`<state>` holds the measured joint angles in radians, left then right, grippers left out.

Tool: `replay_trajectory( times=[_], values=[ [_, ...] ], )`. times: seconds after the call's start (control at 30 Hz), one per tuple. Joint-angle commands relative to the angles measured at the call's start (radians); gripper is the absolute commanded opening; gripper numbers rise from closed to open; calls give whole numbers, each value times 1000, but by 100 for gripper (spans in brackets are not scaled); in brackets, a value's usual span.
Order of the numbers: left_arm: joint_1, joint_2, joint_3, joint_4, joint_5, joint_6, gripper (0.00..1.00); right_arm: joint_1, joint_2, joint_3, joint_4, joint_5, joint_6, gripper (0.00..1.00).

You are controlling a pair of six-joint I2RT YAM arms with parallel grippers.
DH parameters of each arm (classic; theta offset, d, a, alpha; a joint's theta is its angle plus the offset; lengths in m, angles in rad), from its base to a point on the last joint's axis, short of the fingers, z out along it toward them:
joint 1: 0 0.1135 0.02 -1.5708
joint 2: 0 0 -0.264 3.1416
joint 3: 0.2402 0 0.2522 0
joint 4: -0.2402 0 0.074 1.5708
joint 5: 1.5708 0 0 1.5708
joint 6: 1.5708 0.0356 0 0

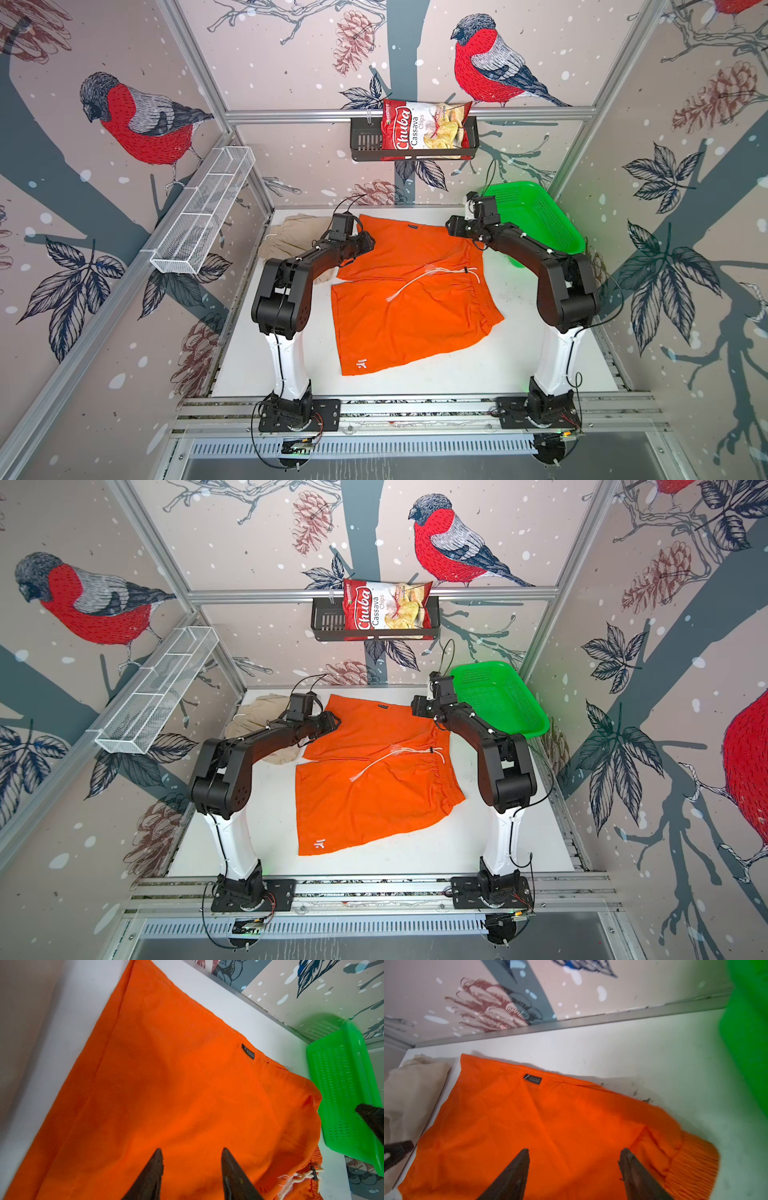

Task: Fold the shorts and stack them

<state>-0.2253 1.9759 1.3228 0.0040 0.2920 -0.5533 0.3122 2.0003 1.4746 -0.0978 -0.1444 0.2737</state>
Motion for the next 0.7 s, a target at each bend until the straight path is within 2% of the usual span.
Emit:
replay_trajectory(
  times=[0.0, 0.33, 0.67],
  values=[
    [-2, 32, 25, -4, 23, 8, 46, 14, 31, -23, 31, -11, 34, 70],
    [10, 153, 74, -53, -68, 47, 45, 2, 109, -69, 66, -18, 50, 70],
    [97, 127, -45, -31, -118, 39, 45, -40, 99, -196, 110, -11, 56, 70]
  ],
)
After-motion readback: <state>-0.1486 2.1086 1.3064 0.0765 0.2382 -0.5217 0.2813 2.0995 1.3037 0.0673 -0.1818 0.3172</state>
